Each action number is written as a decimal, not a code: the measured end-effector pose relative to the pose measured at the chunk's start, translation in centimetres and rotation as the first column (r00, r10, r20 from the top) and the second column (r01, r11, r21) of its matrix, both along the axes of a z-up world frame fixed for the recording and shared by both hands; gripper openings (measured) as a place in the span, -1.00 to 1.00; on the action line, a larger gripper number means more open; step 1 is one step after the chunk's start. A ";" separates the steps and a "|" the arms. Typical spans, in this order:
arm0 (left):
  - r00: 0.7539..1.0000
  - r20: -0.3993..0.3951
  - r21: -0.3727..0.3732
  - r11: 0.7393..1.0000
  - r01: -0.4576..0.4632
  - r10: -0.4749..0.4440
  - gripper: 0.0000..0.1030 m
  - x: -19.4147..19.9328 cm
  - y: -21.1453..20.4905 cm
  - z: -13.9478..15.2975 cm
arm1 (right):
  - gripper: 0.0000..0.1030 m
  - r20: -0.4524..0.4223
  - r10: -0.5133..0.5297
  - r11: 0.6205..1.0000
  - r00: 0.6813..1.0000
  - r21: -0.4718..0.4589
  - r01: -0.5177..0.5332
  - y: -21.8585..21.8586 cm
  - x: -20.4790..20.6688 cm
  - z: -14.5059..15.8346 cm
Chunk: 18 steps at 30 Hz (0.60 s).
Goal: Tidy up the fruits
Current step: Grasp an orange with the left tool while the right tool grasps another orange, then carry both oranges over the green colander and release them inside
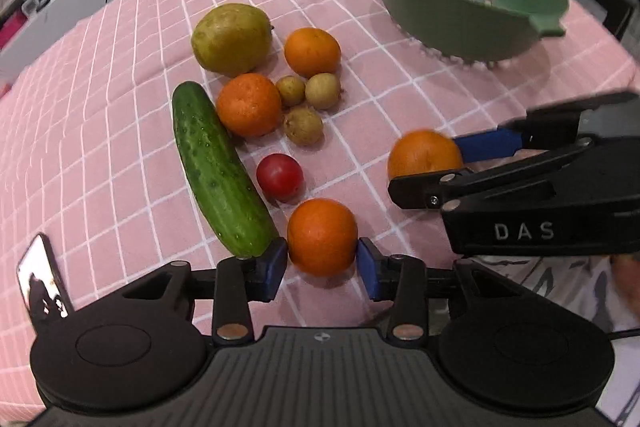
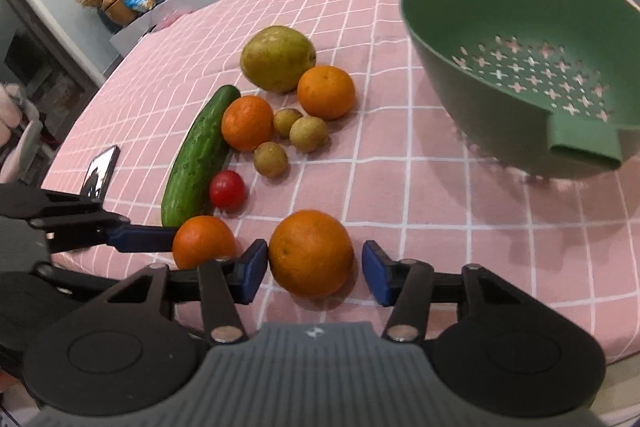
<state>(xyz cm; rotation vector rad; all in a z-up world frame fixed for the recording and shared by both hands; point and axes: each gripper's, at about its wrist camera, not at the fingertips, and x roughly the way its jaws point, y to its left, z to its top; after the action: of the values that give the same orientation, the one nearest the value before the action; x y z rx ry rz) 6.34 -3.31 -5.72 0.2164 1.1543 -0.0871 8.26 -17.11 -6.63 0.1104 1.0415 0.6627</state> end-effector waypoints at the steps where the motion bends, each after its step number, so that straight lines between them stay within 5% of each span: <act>1: 1.000 0.006 -0.003 1.000 0.003 -0.003 -0.17 0.0 -0.1 0.0 | -0.10 0.014 0.006 1.000 1.000 -0.011 -0.005 0.2 -0.2 0.0; 9: 1.000 0.026 -0.036 0.999 0.003 -0.002 -0.22 -0.5 0.2 0.6 | -0.18 0.047 0.007 1.000 0.999 -0.018 -0.006 0.1 -0.7 0.3; 18: 0.996 0.075 -0.175 0.984 -0.027 0.040 -0.23 -0.9 1.2 2.3 | -0.19 0.085 -0.064 0.997 0.994 0.045 0.061 -1.7 -1.3 1.7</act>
<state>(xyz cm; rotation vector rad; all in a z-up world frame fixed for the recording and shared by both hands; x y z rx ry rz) 5.44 -2.10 -3.40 0.0449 1.0657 -0.1479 6.93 -18.79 -4.93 0.1499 0.9376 0.6278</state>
